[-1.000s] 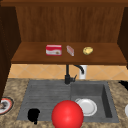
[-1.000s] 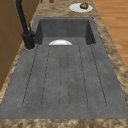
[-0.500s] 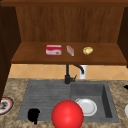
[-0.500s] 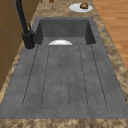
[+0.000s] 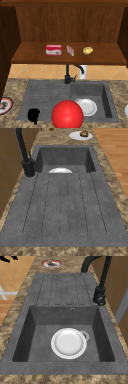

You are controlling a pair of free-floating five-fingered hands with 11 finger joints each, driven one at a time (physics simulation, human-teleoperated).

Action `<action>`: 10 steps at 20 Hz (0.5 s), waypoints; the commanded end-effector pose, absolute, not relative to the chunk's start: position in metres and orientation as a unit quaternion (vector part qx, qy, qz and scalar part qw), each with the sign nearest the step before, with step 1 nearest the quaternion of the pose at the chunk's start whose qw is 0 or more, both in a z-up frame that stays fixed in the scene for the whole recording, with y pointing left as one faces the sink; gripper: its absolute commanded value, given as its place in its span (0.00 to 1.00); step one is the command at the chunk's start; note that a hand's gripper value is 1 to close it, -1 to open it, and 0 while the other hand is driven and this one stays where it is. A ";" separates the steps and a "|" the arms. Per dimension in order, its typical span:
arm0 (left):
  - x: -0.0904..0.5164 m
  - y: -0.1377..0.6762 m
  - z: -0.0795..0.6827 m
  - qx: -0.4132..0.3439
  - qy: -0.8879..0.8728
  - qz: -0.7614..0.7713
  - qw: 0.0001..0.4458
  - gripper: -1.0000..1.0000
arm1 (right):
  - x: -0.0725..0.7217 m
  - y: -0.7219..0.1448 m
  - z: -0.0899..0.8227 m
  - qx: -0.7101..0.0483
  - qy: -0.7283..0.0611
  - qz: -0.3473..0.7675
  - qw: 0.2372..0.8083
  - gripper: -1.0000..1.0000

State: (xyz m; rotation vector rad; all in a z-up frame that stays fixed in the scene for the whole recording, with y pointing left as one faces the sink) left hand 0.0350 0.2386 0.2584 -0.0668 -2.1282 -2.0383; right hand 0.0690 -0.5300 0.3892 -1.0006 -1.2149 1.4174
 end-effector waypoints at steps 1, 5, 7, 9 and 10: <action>0.035 0.239 0.258 -0.023 -0.719 -0.688 0.097 0.50 | 0.052 -0.551 0.362 -0.435 -0.485 0.585 0.483 0.00; 0.035 0.239 0.258 -0.023 -0.719 -0.688 0.097 0.50 | 0.044 -0.570 0.335 -0.444 -0.475 0.582 0.489 0.00; 0.035 0.239 0.258 -0.023 -0.719 -0.688 0.097 0.50 | 0.045 -0.577 0.319 -0.442 -0.473 0.584 0.489 0.00; 0.035 0.239 0.258 -0.023 -0.719 -0.688 0.097 0.50 | 0.047 -0.582 0.304 -0.439 -0.473 0.588 0.488 0.00; 0.035 0.239 0.258 -0.023 -0.719 -0.688 0.097 0.50 | 0.051 -0.583 0.296 -0.439 -0.472 0.590 0.485 0.00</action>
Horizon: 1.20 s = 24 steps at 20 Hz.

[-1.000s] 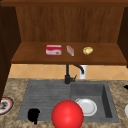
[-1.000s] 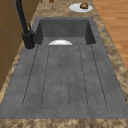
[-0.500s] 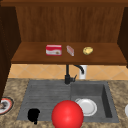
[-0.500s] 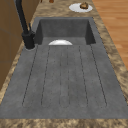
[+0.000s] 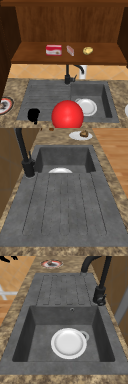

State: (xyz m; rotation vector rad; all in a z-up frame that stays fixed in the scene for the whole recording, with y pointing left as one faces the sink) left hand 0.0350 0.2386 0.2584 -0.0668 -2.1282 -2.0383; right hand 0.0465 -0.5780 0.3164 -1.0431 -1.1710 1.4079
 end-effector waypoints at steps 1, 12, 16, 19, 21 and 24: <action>0.035 0.239 0.258 -0.023 -0.719 -0.688 0.097 0.50 | 0.054 -0.585 0.289 -0.441 -0.470 0.591 0.485 0.00; 0.035 0.239 0.258 -0.023 -0.719 -0.688 0.097 0.50 | 0.131 -0.595 0.222 -0.396 -0.422 0.632 0.515 0.00; 0.035 0.239 0.258 -0.023 -0.719 -0.688 0.097 0.50 | 0.149 -0.616 0.200 -0.375 -0.427 0.629 0.531 0.00; 0.035 0.239 0.258 -0.023 -0.719 -0.688 0.097 0.50 | 0.164 -0.629 0.187 -0.367 -0.431 0.632 0.529 0.00; 0.035 0.239 0.258 -0.023 -0.719 -0.688 0.097 0.50 | 0.174 -0.637 0.179 -0.364 -0.433 0.634 0.528 0.00; 0.035 0.239 0.258 -0.023 -0.719 -0.688 0.097 0.50 | 0.189 -0.648 0.167 -0.359 -0.432 0.639 0.526 0.00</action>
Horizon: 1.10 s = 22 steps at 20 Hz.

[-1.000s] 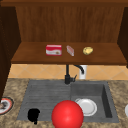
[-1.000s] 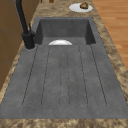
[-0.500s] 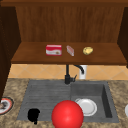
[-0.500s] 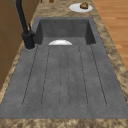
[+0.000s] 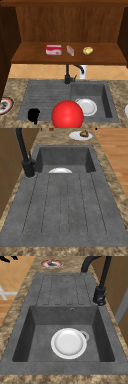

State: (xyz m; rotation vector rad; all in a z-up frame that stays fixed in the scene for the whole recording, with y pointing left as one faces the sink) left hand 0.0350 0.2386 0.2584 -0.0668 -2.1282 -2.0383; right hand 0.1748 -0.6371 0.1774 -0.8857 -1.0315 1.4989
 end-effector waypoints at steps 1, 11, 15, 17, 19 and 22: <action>0.035 0.239 0.258 -0.023 -0.719 -0.688 0.097 0.50 | 0.194 -0.653 0.162 -0.357 -0.430 0.640 0.527 0.00; 0.035 0.239 0.258 -0.023 -0.719 -0.688 0.097 0.50 | 0.242 -0.660 0.130 -0.369 -0.394 0.648 0.536 0.00; 0.035 0.239 0.258 -0.023 -0.719 -0.688 0.097 0.50 | 0.258 -0.675 0.111 -0.366 -0.403 0.646 0.535 0.00; 0.035 0.239 0.258 -0.023 -0.719 -0.688 0.097 0.50 | 0.263 -0.686 0.101 -0.358 -0.411 0.650 0.529 0.00; 0.035 0.239 0.258 -0.023 -0.719 -0.688 0.097 0.50 | 0.266 -0.695 0.096 -0.335 -0.404 0.664 0.532 0.00; 0.035 0.239 0.258 -0.023 -0.719 -0.688 0.097 0.50 | 0.271 -0.710 0.089 -0.310 -0.388 0.681 0.537 0.00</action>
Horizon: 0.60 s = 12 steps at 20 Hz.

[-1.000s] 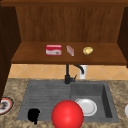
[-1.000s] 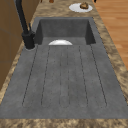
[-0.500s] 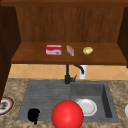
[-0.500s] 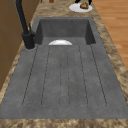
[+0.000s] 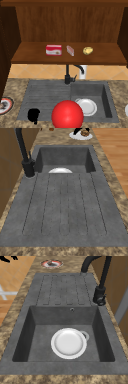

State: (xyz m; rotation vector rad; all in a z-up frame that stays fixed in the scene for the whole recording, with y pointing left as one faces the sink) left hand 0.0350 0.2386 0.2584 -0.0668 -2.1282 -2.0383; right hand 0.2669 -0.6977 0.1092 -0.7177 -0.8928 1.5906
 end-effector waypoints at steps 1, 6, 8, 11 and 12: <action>0.035 0.239 0.258 -0.023 -0.719 -0.688 0.097 0.50 | 0.273 -0.715 0.088 -0.295 -0.379 0.685 0.547 0.00; 0.035 0.239 0.258 -0.023 -0.719 -0.688 0.097 0.50 | 0.283 -0.717 0.091 -0.231 -0.359 0.677 0.599 0.00; 0.035 0.239 0.258 -0.023 -0.719 -0.688 0.097 0.50 | 0.280 -0.713 0.095 -0.237 -0.362 0.674 0.599 0.00; 0.035 0.239 0.258 -0.023 -0.719 -0.688 0.097 0.50 | 0.275 -0.710 0.105 -0.245 -0.364 0.672 0.596 0.00; 0.035 0.239 0.258 -0.023 -0.719 -0.688 0.097 0.50 | 0.277 -0.710 0.107 -0.245 -0.364 0.672 0.596 0.00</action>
